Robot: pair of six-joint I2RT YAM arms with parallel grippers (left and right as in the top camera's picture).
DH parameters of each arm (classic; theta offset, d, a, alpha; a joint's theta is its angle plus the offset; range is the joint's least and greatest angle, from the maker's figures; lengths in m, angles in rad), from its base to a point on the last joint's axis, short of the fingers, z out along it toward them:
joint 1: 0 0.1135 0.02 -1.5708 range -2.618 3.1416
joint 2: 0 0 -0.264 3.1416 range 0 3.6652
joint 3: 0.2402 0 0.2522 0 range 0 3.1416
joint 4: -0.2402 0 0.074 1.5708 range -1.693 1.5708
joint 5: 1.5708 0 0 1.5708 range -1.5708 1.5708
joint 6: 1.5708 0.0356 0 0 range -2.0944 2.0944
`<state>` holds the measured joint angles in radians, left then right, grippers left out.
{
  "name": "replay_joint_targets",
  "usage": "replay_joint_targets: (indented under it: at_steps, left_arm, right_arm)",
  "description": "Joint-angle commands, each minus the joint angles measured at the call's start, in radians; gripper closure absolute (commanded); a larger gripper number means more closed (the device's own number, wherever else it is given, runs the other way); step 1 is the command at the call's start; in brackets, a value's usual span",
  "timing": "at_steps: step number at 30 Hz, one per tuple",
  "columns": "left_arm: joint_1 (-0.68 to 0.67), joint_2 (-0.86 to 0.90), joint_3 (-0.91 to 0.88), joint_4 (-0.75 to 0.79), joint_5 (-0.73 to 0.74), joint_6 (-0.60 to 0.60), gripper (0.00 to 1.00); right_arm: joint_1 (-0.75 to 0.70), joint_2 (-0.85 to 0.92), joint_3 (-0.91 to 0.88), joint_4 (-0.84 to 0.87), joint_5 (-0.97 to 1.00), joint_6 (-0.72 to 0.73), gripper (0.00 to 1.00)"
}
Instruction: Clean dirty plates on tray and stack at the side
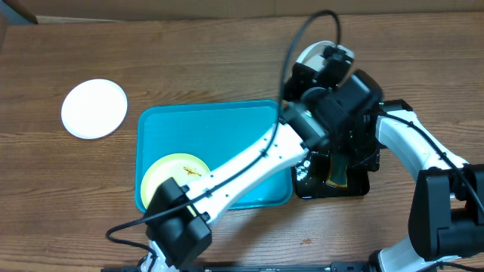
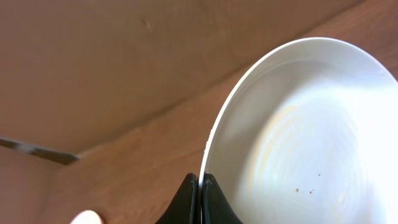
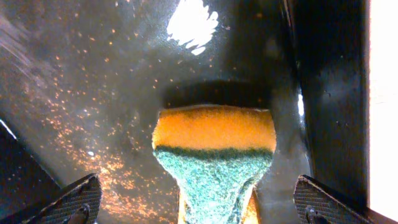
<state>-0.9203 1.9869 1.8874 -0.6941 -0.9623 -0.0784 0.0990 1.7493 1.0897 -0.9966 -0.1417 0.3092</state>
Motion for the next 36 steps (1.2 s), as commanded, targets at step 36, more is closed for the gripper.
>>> replay_joint_targets:
  at_steps: [36]
  left_arm:
    - [1.41,-0.106,-0.002,-0.367,0.815,-0.379,0.96]
  right_arm:
    - [-0.847,-0.066,0.385,-0.082,0.103,0.058,0.0]
